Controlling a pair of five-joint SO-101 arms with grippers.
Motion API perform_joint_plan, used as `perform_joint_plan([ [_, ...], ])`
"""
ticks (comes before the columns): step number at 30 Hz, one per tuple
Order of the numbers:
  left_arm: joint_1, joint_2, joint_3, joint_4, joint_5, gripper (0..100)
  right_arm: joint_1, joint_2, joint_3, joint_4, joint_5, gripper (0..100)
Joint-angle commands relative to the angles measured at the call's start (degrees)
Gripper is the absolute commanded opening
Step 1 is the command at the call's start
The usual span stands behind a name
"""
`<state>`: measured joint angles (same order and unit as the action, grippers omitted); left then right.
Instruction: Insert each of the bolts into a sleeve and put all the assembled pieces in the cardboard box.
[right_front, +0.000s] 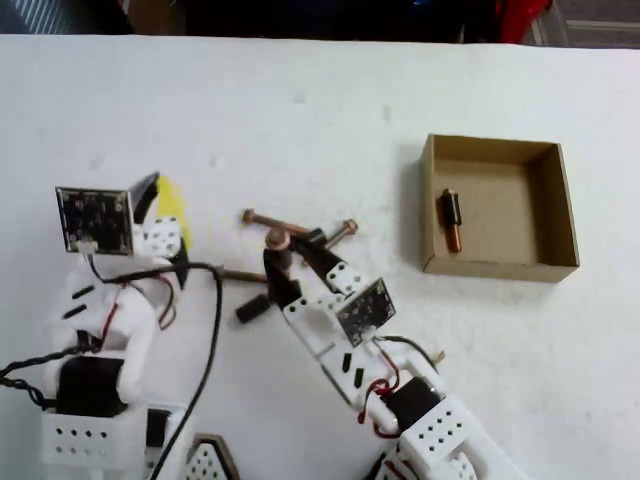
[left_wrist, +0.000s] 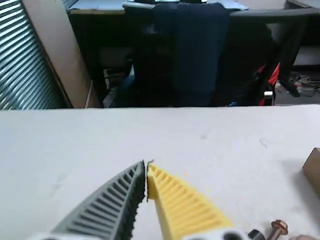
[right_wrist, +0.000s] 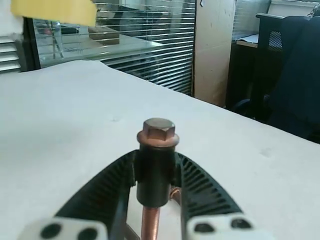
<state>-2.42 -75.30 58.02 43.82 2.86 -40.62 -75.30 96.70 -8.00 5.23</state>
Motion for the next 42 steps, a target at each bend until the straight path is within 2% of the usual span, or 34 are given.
perform_joint_plan([
  [1,-2.86,-0.66,-2.55,8.09,-0.18,5,2.68,-0.92,-1.23,2.33,-0.35,1.7],
  [5,-3.03,-0.66,-0.44,11.78,-0.18,2,7.25,-0.92,-6.51,10.86,-0.53,1.7],
  [11,-3.21,-0.66,8.44,8.97,-0.35,2,12.44,-0.92,-13.80,22.11,-0.53,1.7],
  [18,-9.36,-0.66,12.13,7.30,-0.09,2,19.56,-0.92,-21.98,30.81,-0.53,1.7],
  [28,-10.51,-0.66,18.02,6.86,-0.53,2,22.99,-0.48,-37.54,49.19,2.11,1.7],
  [32,-10.33,-0.66,18.73,6.86,-0.53,2,24.48,-0.40,-40.44,51.21,7.47,1.7],
  [39,-10.51,-0.66,19.60,6.86,-0.53,2,35.30,-0.31,-45.63,51.38,4.57,1.7],
  [42,-10.33,-0.66,19.96,6.86,-0.53,2,37.58,-0.31,-47.56,51.47,4.57,1.7],
])
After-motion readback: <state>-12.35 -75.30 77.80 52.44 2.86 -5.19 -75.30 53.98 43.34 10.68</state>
